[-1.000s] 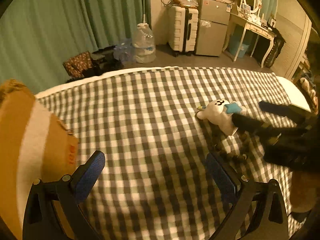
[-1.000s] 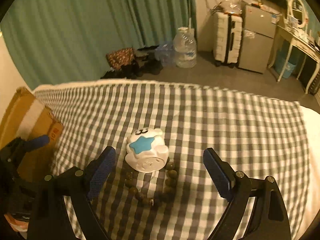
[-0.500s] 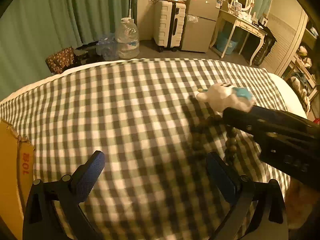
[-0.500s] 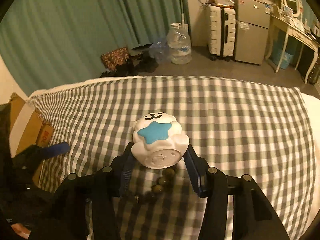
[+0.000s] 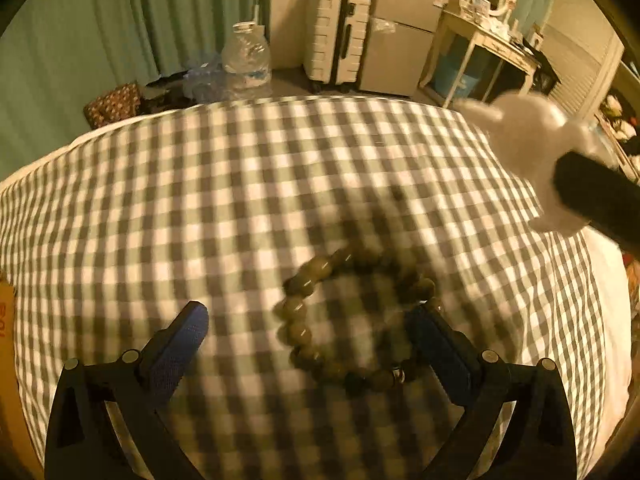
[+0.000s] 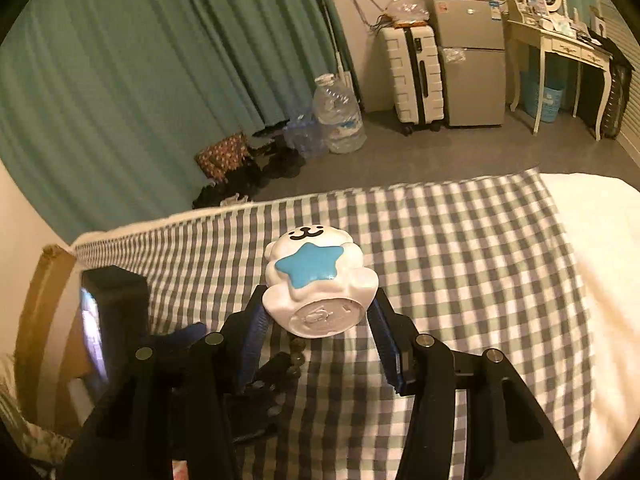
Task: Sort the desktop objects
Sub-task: 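Grasp the white star toy with the right tool while the left tool grasps the bead bracelet, then lift the white toy and bead bracelet and carry both toward the cardboard box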
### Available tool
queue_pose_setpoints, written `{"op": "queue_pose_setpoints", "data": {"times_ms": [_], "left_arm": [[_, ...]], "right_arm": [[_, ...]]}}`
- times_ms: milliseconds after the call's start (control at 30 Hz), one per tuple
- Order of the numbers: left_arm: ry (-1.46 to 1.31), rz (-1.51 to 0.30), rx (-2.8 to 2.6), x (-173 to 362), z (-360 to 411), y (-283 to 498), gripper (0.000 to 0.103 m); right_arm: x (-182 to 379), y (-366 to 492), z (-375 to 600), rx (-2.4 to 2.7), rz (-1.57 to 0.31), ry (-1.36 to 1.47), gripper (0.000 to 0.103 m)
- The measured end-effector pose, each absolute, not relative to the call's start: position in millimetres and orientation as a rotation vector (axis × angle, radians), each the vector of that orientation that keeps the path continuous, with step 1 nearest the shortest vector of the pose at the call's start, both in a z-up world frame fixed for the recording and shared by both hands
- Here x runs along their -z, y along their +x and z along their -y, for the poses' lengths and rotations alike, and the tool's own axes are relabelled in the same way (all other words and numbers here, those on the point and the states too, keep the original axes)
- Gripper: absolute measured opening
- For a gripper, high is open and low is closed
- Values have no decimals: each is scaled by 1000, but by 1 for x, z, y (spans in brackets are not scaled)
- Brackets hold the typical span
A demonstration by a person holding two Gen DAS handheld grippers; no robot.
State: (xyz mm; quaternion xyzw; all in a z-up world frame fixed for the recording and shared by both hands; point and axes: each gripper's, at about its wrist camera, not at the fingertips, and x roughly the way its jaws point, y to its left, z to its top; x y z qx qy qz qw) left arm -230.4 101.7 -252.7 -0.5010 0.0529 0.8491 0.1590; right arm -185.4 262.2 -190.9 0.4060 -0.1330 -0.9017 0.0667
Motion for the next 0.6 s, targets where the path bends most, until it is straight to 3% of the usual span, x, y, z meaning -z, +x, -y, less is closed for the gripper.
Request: {"op": "queue_pose_setpoints", "data": {"times_ms": [100, 133, 167, 200, 233, 333, 600], "left_arm": [[-1414, -225, -2426, 257, -117, -229, 95], [-1397, -234, -2429, 256, -120, -228, 85], [-1381, -224, -2430, 254, -121, -226, 63], [-1369, -207, -2427, 251, -122, -225, 49], [-1357, -182, -2437, 248, -121, -224, 15], [-1355, -74, -2448, 242, -111, -223, 10], [-1297, -81, -2477, 213, -95, -214, 10]], "right_arm": [[182, -182, -270, 2741, 424, 1195, 49], [179, -183, -272, 2744, 432, 1189, 49], [177, -182, -274, 2748, 438, 1183, 49], [175, -181, -276, 2753, 443, 1176, 49], [174, -182, -277, 2758, 447, 1171, 49], [170, -181, -280, 2765, 463, 1161, 49], [163, -176, -279, 2780, 447, 1130, 49]]}}
